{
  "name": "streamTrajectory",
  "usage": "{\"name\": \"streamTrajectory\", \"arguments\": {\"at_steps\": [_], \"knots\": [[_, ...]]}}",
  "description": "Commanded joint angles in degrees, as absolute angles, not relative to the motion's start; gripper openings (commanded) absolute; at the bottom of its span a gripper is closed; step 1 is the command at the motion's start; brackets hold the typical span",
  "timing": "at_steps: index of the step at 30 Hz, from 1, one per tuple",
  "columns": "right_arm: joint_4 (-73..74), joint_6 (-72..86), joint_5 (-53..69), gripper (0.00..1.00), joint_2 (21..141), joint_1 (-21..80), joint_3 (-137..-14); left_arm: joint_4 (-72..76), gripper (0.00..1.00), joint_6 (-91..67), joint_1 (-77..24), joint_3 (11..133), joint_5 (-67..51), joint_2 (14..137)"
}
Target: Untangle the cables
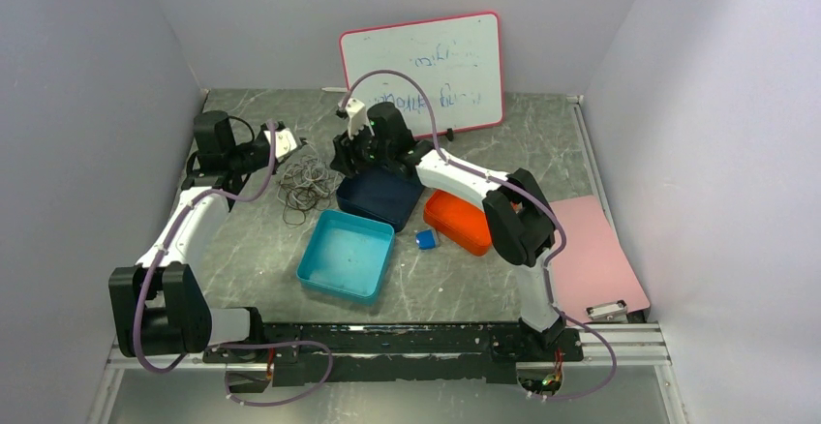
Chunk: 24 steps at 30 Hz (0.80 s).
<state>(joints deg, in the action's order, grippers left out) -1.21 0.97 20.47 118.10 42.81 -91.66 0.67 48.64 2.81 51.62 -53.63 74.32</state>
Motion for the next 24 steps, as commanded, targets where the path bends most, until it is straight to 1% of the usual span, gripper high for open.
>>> {"name": "streamTrajectory", "arguments": {"at_steps": [1, 14, 18, 20, 24], "knots": [[-6.50, 3.61, 23.48, 0.51, 118.24, 42.57, -92.53, 0.58, 0.07, 48.37, 3.30, 53.31, -54.96, 73.65], [-7.17, 6.41, 24.93, 0.48, 125.15, 42.60, -96.11, 1.13, 0.07, 47.11, 3.34, 53.70, -54.69, 73.70], [-8.76, 7.61, 25.35, 0.44, 125.92, 42.58, -95.44, 2.12, 0.07, 46.13, 3.34, 53.63, -54.30, 73.72], [-9.76, 8.48, 25.80, 0.39, 126.02, 42.58, -95.06, 2.66, 0.07, 45.68, 3.35, 53.30, -54.08, 73.65], [-13.30, 9.86, 25.49, 0.17, 124.22, 42.55, -92.48, 4.45, 0.07, 43.29, 3.34, 52.19, -52.41, 72.99]]}}
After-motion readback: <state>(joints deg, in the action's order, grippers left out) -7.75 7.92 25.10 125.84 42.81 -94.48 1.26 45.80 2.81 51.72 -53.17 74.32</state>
